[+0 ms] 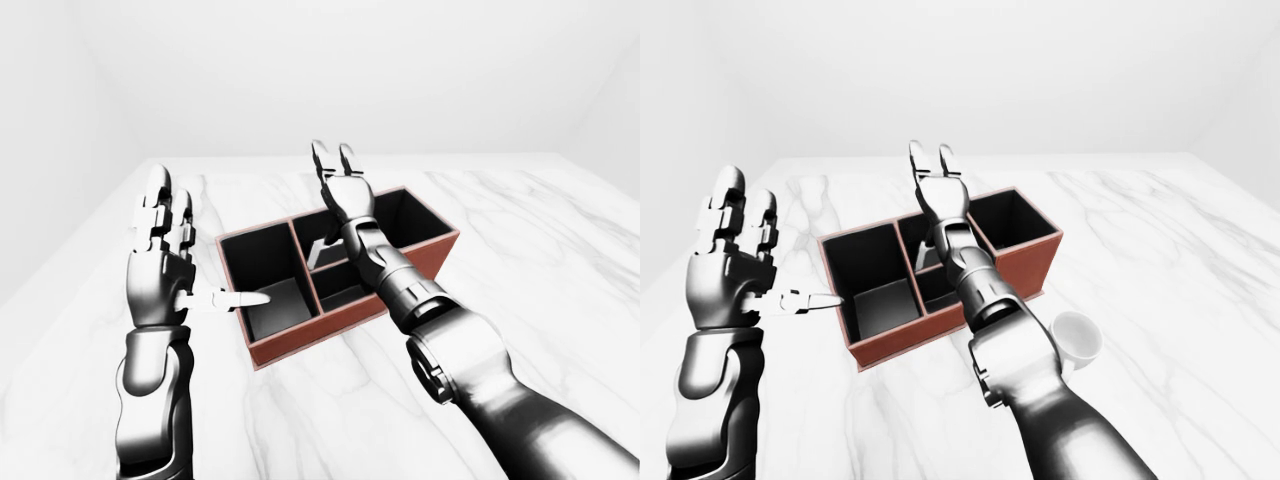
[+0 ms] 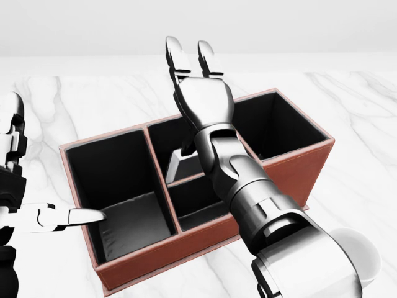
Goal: Pick up the book and place it in the front compartment of the caddy.
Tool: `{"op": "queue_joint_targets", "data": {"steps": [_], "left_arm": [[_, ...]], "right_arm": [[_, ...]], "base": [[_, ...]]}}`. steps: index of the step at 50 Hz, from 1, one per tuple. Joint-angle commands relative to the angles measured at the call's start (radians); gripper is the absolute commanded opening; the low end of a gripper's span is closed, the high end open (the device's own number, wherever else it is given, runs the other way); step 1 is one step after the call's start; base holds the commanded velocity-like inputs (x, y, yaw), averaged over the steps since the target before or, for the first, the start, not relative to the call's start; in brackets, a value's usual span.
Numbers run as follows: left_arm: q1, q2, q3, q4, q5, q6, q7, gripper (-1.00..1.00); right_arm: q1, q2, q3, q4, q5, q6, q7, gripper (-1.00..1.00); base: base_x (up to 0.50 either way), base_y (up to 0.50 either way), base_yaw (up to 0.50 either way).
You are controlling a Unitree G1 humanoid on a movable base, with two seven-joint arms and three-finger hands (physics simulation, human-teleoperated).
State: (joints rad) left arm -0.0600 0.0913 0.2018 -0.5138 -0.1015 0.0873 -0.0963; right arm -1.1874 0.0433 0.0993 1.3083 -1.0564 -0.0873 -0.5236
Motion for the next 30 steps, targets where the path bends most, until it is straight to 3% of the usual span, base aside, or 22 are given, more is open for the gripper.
{"op": "queue_joint_targets", "data": {"steps": [1,11,21,30], "left_arm": [[-0.001,0.0,-0.001,-0.001,0.0,0.0,-0.001,1.0],[0.002,-0.001,0.002,-0.015,-0.005,0.0,-0.002,0.99],[0.001,0.0,0.005,-0.025,-0.012,0.0,0.0,0.99],[-0.002,0.001,0.006,-0.016,-0.012,0.0,0.001,1.0]], "right_arm": [[-0.002,-0.002,-0.003,-0.002,-0.001,0.0,0.0,1.0],[-0.006,-0.017,-0.022,-0.012,0.037,0.0,0.011,1.0],[-0.02,-0.059,-0.08,-0.068,0.246,0.0,0.117,1.0],[0.031,-0.073,-0.091,-0.284,0.414,0.0,0.233,1.0]], "base": [[0.0,0.0,0.0],[0.0,0.0,0.0],[0.0,0.0,0.0],[0.0,0.0,0.0]]}}
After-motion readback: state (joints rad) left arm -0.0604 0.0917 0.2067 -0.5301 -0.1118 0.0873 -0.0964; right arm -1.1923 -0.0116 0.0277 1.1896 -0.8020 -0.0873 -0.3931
